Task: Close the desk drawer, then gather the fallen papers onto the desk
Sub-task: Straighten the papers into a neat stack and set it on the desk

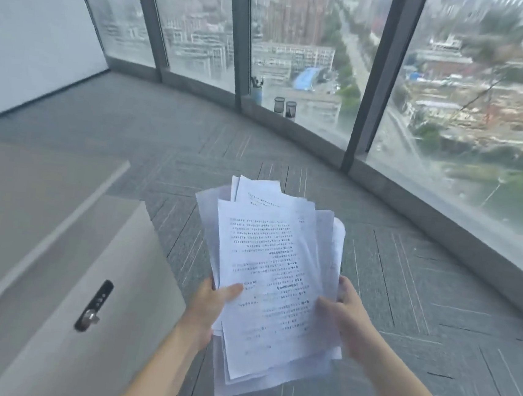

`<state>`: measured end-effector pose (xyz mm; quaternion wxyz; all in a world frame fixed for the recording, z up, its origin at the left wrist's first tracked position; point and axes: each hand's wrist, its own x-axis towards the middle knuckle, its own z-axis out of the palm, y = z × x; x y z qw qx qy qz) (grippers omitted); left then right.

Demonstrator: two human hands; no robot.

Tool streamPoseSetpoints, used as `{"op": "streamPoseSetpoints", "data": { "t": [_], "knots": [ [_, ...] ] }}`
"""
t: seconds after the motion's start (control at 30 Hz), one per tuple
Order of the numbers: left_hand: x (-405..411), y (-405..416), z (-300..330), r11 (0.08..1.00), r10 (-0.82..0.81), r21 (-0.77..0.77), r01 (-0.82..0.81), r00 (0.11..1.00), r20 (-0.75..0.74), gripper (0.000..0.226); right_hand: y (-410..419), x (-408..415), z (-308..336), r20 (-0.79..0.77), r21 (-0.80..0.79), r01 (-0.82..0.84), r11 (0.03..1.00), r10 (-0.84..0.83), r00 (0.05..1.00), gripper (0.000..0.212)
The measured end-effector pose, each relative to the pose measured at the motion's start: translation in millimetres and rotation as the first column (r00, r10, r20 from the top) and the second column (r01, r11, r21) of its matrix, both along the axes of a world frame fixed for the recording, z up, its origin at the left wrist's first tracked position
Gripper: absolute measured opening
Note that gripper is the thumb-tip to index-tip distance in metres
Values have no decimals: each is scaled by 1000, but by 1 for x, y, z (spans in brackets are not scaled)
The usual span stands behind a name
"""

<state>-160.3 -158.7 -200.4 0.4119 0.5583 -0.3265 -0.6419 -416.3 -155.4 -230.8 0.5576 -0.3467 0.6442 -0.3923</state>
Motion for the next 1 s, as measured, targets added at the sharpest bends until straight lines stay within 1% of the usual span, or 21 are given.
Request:
{"op": "streamPoseSetpoints", "data": {
  "t": [0.07,0.13,0.27,0.33,0.43,0.5,0.57,0.6,0.63,0.7,0.77,0.83,0.9,1.0],
  "knots": [
    [8,13,61,992,0,-126,2,1000,19,27,7,7,58,15,-112,-1,994,3,1000,53],
    [18,34,122,971,37,-237,-25,998,43,28,17,18,117,29,-230,-6,973,13,1000,55],
    [52,88,238,897,152,-431,-102,985,84,30,45,52,237,97,-448,-39,893,92,991,54],
    [75,121,290,842,237,-518,-151,966,102,32,65,75,294,111,-543,-86,835,173,979,52],
    [111,174,362,743,372,-627,-237,924,92,32,97,114,369,113,-663,-155,732,303,946,47],
    [137,213,402,670,456,-688,-279,886,86,26,117,144,410,107,-727,-184,662,373,922,41],
    [164,253,436,595,557,-724,-348,829,59,29,138,176,445,135,-768,-191,611,446,885,35],
    [178,271,448,569,585,-735,-369,810,45,33,145,192,458,144,-777,-194,599,470,871,35],
    [185,282,454,564,600,-730,-386,799,41,34,149,203,464,142,-782,-203,590,485,863,37],
    [211,318,473,503,677,-752,-426,735,37,33,167,238,486,163,-804,-229,549,574,803,42],
    [238,359,489,445,732,-774,-451,680,24,29,180,280,499,171,-816,-250,521,631,757,48],
    [265,397,500,364,802,-803,-472,597,13,21,196,325,508,171,-823,-290,489,699,694,51],
    [287,433,507,312,852,-818,-484,523,16,17,211,372,512,145,-827,-346,443,762,631,47],
    [320,484,504,218,912,-825,-522,409,-19,19,237,441,505,109,-819,-428,382,836,538,35]
  ]
}}
